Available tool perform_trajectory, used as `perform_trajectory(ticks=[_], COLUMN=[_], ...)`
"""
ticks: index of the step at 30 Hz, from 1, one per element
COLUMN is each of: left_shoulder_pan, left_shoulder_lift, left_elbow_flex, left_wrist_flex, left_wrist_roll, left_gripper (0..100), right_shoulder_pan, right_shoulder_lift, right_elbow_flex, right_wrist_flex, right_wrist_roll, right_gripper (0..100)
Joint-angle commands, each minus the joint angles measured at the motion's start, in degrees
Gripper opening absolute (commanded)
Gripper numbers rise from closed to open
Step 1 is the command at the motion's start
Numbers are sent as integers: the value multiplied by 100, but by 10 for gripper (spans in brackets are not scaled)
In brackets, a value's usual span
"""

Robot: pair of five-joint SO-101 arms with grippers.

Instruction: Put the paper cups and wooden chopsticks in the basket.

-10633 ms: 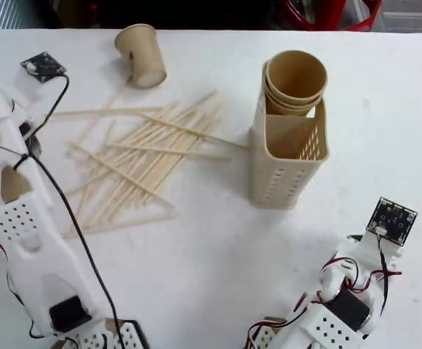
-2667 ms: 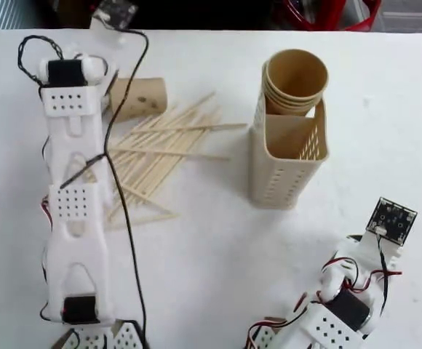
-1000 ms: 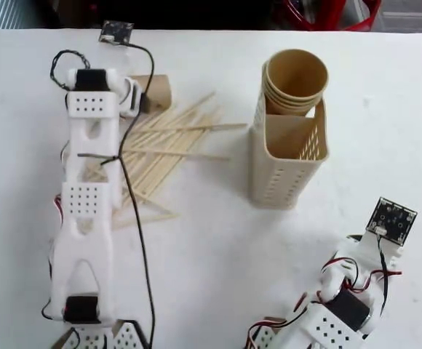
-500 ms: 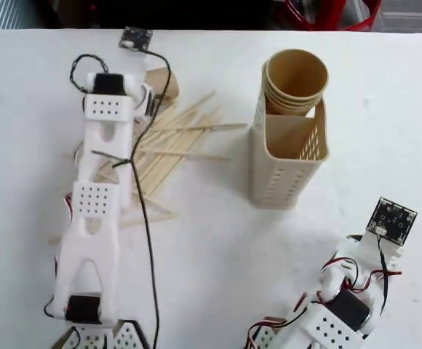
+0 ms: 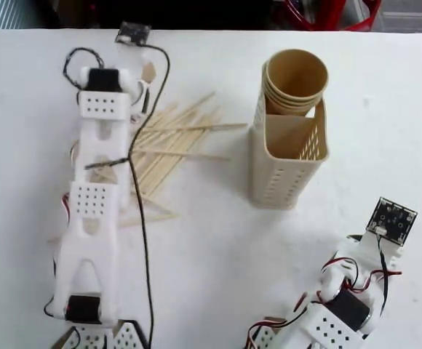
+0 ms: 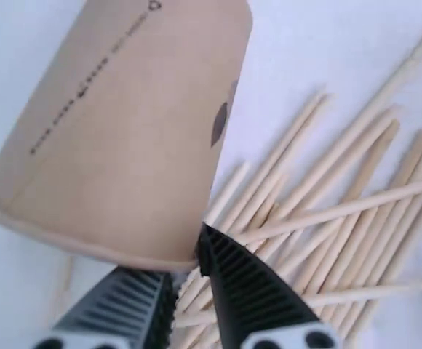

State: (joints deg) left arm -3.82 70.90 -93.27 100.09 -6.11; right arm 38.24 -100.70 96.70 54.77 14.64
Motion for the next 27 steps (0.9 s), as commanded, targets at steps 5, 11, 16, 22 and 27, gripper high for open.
perform_trajectory(ticks=[5, 11, 16, 22, 27], left_shoulder_pan=[470, 1877, 3116, 3793, 3776], left_shoulder_lift=[-2879, -4497, -5446, -5921, -5789], left_elbow_flex=[-220, -97, 1960, 3508, 3516], left_wrist_flex=[246, 255, 211, -26, -26], left_wrist_roll=[-668, -1213, -1538, -1864, -1881], left_gripper=[22, 22, 22, 22, 22], right_shoulder_pan=[40, 40, 40, 40, 40], right_shoulder_lift=[40, 40, 40, 40, 40], right_elbow_flex=[35, 35, 35, 35, 35], right_wrist_flex=[-57, -57, -57, -57, -57], right_wrist_roll=[70, 70, 70, 70, 70], right_gripper=[21, 21, 21, 21, 21])
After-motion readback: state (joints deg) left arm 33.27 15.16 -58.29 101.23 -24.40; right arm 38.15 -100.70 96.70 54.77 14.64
